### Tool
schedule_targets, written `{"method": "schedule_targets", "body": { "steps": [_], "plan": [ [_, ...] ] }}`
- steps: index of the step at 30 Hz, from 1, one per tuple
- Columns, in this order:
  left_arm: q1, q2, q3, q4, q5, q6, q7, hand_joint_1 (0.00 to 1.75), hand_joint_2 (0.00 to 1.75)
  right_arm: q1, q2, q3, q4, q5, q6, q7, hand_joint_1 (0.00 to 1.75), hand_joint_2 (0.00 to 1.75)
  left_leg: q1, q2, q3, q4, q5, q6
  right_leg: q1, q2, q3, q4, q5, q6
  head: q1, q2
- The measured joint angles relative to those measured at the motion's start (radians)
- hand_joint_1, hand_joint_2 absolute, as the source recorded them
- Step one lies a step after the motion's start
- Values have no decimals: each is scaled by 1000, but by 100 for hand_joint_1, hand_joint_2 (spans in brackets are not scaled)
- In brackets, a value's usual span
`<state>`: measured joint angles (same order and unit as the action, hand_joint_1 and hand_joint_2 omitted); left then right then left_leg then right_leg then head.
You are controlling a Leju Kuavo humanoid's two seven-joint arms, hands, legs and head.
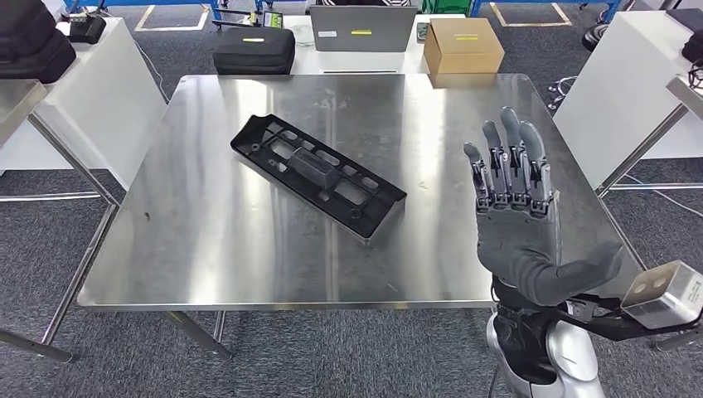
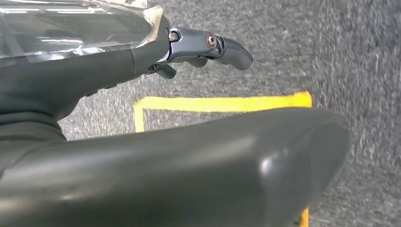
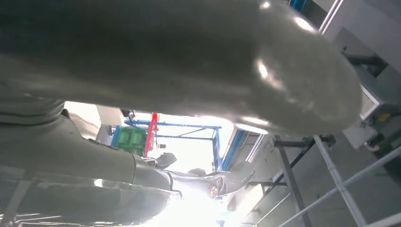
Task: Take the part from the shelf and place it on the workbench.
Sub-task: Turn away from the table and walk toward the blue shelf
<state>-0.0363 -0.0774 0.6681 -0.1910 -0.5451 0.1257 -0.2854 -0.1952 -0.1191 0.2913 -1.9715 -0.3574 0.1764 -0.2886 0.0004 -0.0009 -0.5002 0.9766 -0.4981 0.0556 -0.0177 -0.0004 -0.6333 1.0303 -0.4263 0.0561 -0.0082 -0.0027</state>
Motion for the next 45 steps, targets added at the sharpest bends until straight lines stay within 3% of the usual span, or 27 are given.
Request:
{"method": "schedule_targets", "body": {
  "steps": [3,5,7,9,10,12,13,14,16,18,19,20,21,23,24,26,29,30,32,34,35,36,38,40,41,43,45],
  "plan": [
    [0,1,0,-1,-2,1,4,0,0,2,-3,-3,0,-2,-1,-2,0,0,-2,6,-38,-1,32,14,1,0,-59,183,-121,-14,4,0],
    [1,0,0,-1,-6,1,5,0,0,6,-7,-7,0,-2,-2,-4,0,0,-4,8,-64,3,50,13,1,0,-58,251,-142,-4,4,0],
    [1,-1,-1,-1,-10,1,6,0,0,9,-9,-14,-1,-2,-3,-8,0,0,-5,9,-87,7,66,10,1,0,19,168,-107,12,5,0],
    [1,-2,-2,-1,-12,2,7,0,0,12,-11,-20,-5,0,-4,-13,0,0,-8,9,-103,11,80,3,5,0,127,11,-88,10,4,0],
    [1,-2,-2,-1,-12,4,7,0,0,14,-11,-22,-9,1,-5,-15,0,0,-9,9,-107,12,87,-2,8,0,160,-40,-88,4,3,0],
    [2,-2,-2,-1,-12,6,9,0,0,19,-12,-24,-16,2,-5,-18,0,0,-11,9,-111,11,101,-12,15,1,171,-71,-88,-9,2,0],
    [3,-2,-2,-1,-12,7,9,0,0,22,-13,-26,-17,2,-5,-19,0,0,-10,8,-114,13,103,-18,10,0,163,-71,-81,-16,3,0],
    [3,-2,-2,-1,-12,7,10,0,0,23,-13,-27,-18,2,-5,-19,0,0,-8,6,-120,21,92,-24,5,-1,156,-72,-74,-25,3,0],
    [4,-2,-2,-1,-12,7,10,0,0,26,-13,-28,-20,2,-5,-19,0,0,-4,2,-147,83,19,-35,-6,-4,140,-74,-54,-45,0,0],
    [4,-2,-2,-1,-12,7,10,0,0,30,-12,-28,-21,3,-5,-19,0,0,2,0,-183,205,-76,-46,-5,-5,117,-73,-33,-52,-4,0],
    [4,-2,-2,-1,-12,7,11,0,0,34,-12,-28,-21,5,-4,-19,0,0,6,-1,-193,261,-99,-51,-5,-5,103,-72,-23,-50,-4,0],
    [4,-2,-2,-1,-12,7,11,0,0,39,-12,-28,-21,7,-4,-19,0,0,10,-1,-191,291,-99,-55,-6,-6,90,-71,-13,-47,-4,0],
    [4,-2,-2,-1,-12,8,12,0,0,43,-12,-28,-21,10,-3,-20,0,0,15,-1,-172,287,-79,-59,-8,-6,77,-69,-5,-42,-4,0],
    [4,-2,-2,-1,-11,8,12,0,0,47,-12,-28,-24,17,0,-20,0,0,23,-1,-86,182,-27,-64,-12,-6,55,-59,7,-31,-4,0],
    [3,-2,-2,-2,-11,8,12,0,0,49,-12,-28,-27,22,2,-21,0,0,24,-2,-37,111,-18,-65,-12,-5,45,-52,12,-25,-5,0],
    [2,-3,-1,-2,-9,9,13,0,0,55,-12,-28,-33,32,7,-21,0,0,21,-6,19,21,-24,-60,-11,-6,33,-43,23,-9,-5,0],
    [5,-6,2,-2,-1,10,11,0,0,80,-12,-29,-37,48,10,-21,0,0,12,-5,6,9,-13,-33,-12,-6,22,-41,32,17,-4,0],
    [6,-6,4,-2,2,11,10,0,0,93,-13,-29,-38,54,10,-22,0,0,12,-3,-3,7,-2,-20,-12,-5,11,-23,12,16,-1,0],
    [6,-8,8,-3,4,11,9,0,0,117,-14,-31,-38,63,10,-26,0,0,11,1,-25,4,21,0,-13,-4,-26,74,-69,3,4,0],
    [7,-9,13,-3,5,10,9,0,0,141,-14,-35,-38,72,10,-29,0,0,6,4,-53,5,42,6,-11,-3,-55,206,-141,-1,8,0],
    [7,-10,14,-3,5,10,9,0,0,156,-15,-39,-38,77,11,-30,0,0,4,4,-66,6,52,7,-11,-2,-54,245,-150,4,8,0],
    [7,-11,16,-3,5,10,9,0,0,174,-16,-43,-36,84,13,-30,0,0,3,4,-79,6,62,7,-10,-2,-35,249,-141,13,8,0],
    [7,-12,18,-3,5,10,8,0,0,211,-20,-49,-31,98,15,-25,0,0,1,3,-99,7,80,4,-10,-2,55,146,-98,26,8,0],
    [7,-13,21,-3,4,9,6,0,0,245,-23,-51,-15,113,7,-13,0,0,-2,1,-112,7,96,-6,-3,-2,163,-13,-90,17,7,0],
    [7,-13,23,-3,3,8,4,0,0,264,-23,-52,-2,121,-6,-6,0,0,-2,1,-115,6,105,-12,2,-2,191,-63,-94,9,7,0],
    [8,-14,25,-3,1,7,3,0,0,302,-19,-53,38,139,-51,7,0,0,-2,1,-119,2,122,-24,9,-2,196,-90,-95,-4,8,0],
    [10,-15,27,-3,-1,8,2,0,0,331,-12,-54,86,166,-111,24,0,0,1,-1,-129,16,99,-35,0,-4,179,-90,-79,-20,9,0]
  ]
}}
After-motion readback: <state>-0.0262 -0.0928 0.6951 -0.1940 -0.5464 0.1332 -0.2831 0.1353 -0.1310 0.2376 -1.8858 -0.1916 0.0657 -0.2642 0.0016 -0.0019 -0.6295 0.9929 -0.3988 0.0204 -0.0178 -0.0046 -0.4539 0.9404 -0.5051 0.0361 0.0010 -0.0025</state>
